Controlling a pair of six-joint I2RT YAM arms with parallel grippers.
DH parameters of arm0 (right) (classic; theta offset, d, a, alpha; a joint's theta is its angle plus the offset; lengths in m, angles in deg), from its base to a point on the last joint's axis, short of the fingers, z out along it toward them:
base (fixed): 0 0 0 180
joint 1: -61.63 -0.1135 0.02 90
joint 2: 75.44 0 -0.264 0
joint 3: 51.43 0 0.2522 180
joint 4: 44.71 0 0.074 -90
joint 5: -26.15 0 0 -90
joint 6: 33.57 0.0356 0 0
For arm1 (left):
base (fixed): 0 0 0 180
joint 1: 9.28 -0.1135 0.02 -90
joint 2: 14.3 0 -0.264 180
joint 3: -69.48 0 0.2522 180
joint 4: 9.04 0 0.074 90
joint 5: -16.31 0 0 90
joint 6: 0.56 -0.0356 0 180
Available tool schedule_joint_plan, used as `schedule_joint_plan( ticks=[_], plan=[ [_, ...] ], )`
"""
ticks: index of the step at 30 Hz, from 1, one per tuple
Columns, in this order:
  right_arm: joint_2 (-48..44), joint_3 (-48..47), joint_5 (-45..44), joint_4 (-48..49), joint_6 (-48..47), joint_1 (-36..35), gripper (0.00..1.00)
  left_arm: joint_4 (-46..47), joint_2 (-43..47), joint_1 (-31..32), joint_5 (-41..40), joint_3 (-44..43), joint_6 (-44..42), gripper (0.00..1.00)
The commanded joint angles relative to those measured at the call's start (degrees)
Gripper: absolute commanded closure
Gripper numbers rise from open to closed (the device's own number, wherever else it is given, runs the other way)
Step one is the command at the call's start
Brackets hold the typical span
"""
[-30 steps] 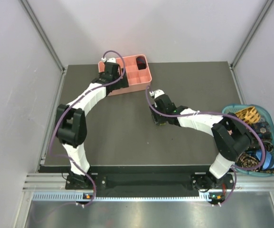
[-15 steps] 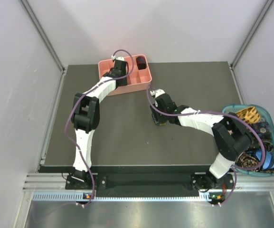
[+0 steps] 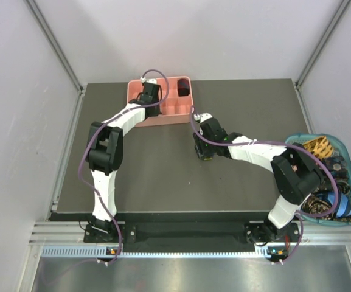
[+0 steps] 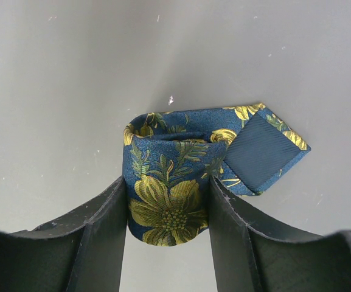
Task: Roll the ties
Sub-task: Place the rolled tie into the container
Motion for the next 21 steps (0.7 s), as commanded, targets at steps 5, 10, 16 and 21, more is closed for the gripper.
schedule_joint_plan(
  ticks=[5,10,16,21],
  plan=[
    [5.01,2.07,-2.16,-7.65,1.39,2.51,0.65,0.69,8.32,-0.15,3.78,6.65,2.43,1.00],
    [6.85,0.75,-2.08,-8.18,1.39,2.51,0.63,1.65,12.79,-0.07,3.87,10.87,4.72,1.00],
    [7.73,0.57,-2.17,-8.36,1.48,2.60,0.60,3.06,14.13,0.64,3.61,13.43,5.77,1.00],
    [6.33,1.97,-2.78,-7.92,1.83,2.52,0.73,2.97,14.21,1.08,3.60,13.95,6.56,1.00]
  ],
)
